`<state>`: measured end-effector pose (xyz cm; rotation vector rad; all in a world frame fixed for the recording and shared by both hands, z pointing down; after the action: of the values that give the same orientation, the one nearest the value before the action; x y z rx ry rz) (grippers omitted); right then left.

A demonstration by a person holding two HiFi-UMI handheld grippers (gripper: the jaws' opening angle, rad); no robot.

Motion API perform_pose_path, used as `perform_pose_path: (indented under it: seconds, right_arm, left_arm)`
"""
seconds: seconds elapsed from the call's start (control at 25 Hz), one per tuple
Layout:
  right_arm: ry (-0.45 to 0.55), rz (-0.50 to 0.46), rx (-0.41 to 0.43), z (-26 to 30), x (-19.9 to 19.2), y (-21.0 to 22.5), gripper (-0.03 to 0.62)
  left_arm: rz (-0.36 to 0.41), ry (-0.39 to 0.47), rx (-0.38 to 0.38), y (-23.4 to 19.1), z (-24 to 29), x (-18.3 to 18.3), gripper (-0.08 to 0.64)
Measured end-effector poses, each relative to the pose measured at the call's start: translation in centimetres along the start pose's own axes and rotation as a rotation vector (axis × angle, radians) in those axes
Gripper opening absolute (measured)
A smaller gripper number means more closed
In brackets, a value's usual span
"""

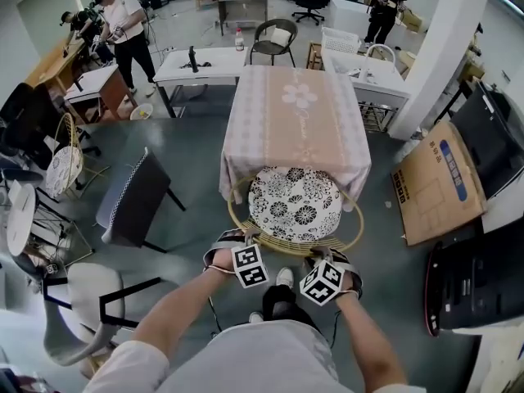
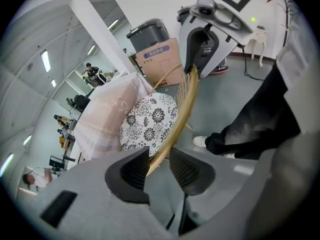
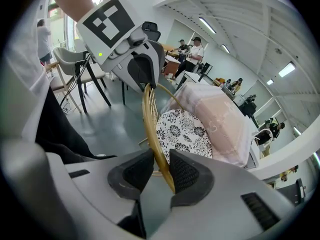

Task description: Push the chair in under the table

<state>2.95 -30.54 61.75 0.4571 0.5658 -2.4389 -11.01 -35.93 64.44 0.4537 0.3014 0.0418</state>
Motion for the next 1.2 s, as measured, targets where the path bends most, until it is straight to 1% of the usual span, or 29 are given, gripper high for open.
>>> perform_pose_path:
  seconds: [0.48, 0.76, 0.96, 1.2]
  right_arm:
    - [0.006, -0.002, 0.019, 2.0, 1.5, 3.2, 0.084]
    - [0.009, -0.006, 0.031, 2.8, 2.6, 4.3, 0.084]
    - [0.01, 0.001, 0.057, 3.0, 2.8, 4.5, 0.086]
    - [0.018, 0.008, 0.046, 3.2, 2.8, 4.4, 0.087]
  left_arm:
    - [-0.008, -0.005, 0.008, -3.7, 2.2, 0.0, 0.124]
    - [0.0, -0.003, 0.014, -5.3, 2.7, -0.5, 0.124]
    - [0.018, 0.003, 0.002, -5.6, 2.9, -0.6, 0.126]
    - [0.025, 0.004, 0.005, -5.6, 3.0, -0.6, 0.127]
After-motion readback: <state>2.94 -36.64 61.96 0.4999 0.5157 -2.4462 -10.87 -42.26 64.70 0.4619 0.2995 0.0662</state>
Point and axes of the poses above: the fingertips, and each gripper's own axes: z forward along the fingers, y to its right, x out of its top, the point moved 3 cm from there along -z, backward along the fingers, and after that the axes turned 8 degrees about z, right-handed, at the moved point
